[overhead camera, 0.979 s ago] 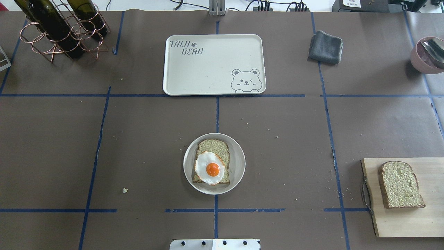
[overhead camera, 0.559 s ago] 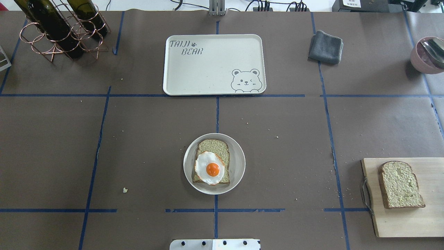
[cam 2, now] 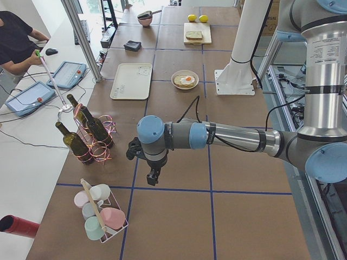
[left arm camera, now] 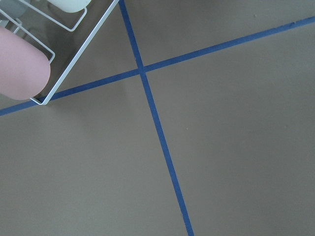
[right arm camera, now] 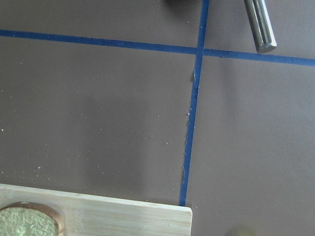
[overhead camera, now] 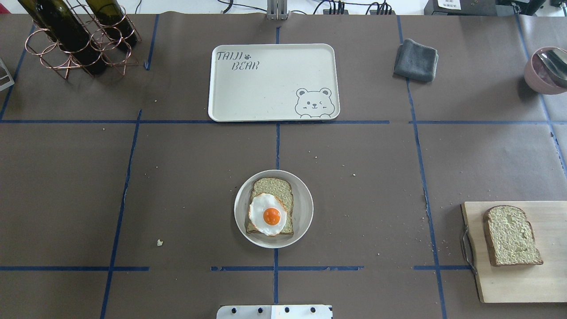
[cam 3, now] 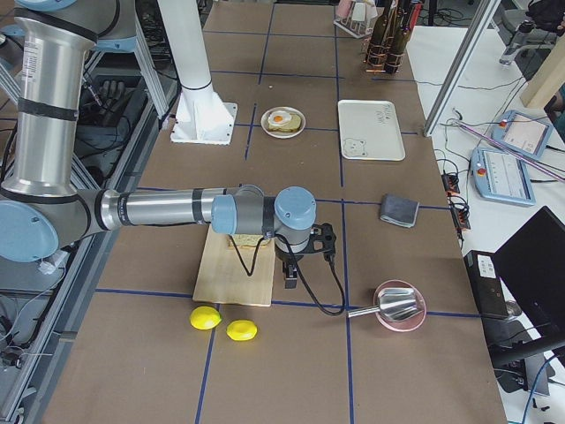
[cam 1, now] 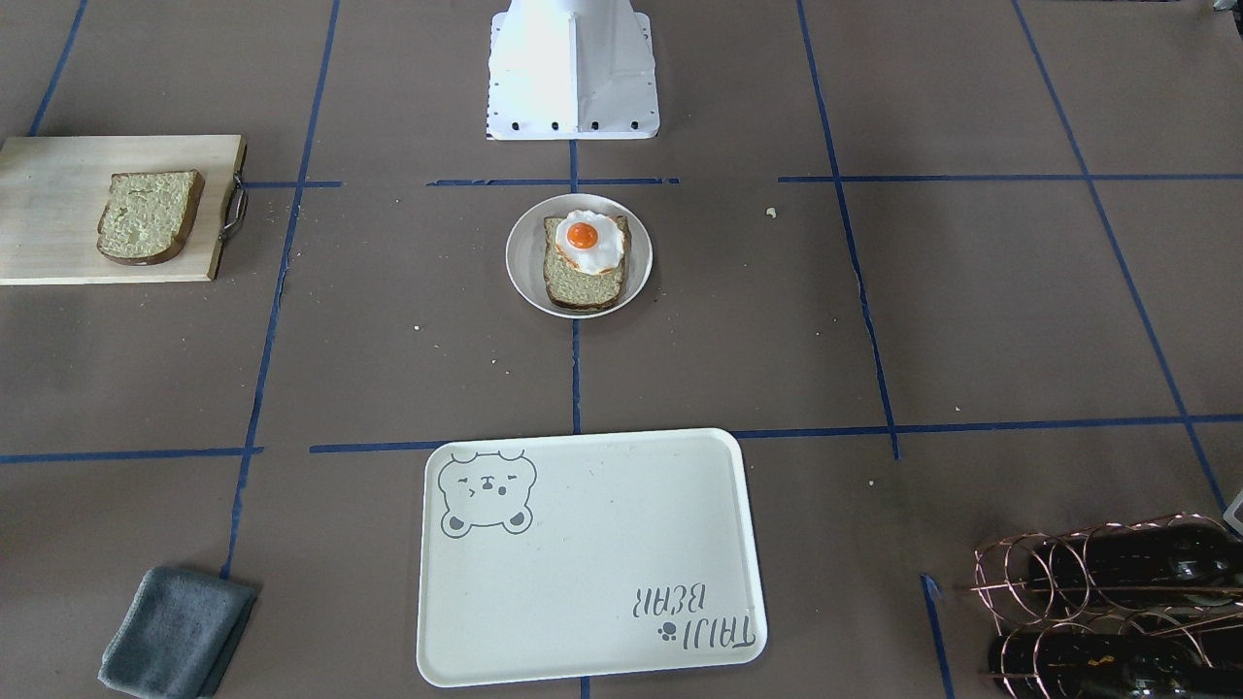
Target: Make sandwich and place on tray
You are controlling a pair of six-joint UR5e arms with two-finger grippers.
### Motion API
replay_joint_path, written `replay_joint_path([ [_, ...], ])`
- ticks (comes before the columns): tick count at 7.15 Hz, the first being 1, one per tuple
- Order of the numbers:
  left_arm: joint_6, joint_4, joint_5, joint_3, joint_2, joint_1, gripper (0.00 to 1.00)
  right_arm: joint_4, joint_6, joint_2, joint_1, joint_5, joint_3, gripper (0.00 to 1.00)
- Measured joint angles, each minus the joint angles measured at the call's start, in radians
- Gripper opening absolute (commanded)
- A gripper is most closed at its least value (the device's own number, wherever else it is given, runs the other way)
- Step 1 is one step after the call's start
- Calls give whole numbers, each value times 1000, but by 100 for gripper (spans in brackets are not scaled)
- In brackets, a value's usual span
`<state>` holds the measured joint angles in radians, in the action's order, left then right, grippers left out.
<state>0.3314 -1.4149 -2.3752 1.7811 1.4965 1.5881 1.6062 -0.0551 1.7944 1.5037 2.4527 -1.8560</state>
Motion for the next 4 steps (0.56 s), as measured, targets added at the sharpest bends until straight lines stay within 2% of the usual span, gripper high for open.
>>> replay_joint_path([
  [1, 2, -11, -7, -1, 0, 0, 100, -98, 52, 41, -41, 46, -4, 100],
  [2, 3, -33, -17, -3, 0, 0, 100, -220, 197, 73, -109, 60, -5, 99],
  [3, 2, -57, -28, -8, 0, -1, 100, -377, 411, 103, -212, 38, -4, 96],
  [4, 0, -72, -46, -11, -1, -1, 100, -563, 645, 135, -329, -21, -3, 95],
])
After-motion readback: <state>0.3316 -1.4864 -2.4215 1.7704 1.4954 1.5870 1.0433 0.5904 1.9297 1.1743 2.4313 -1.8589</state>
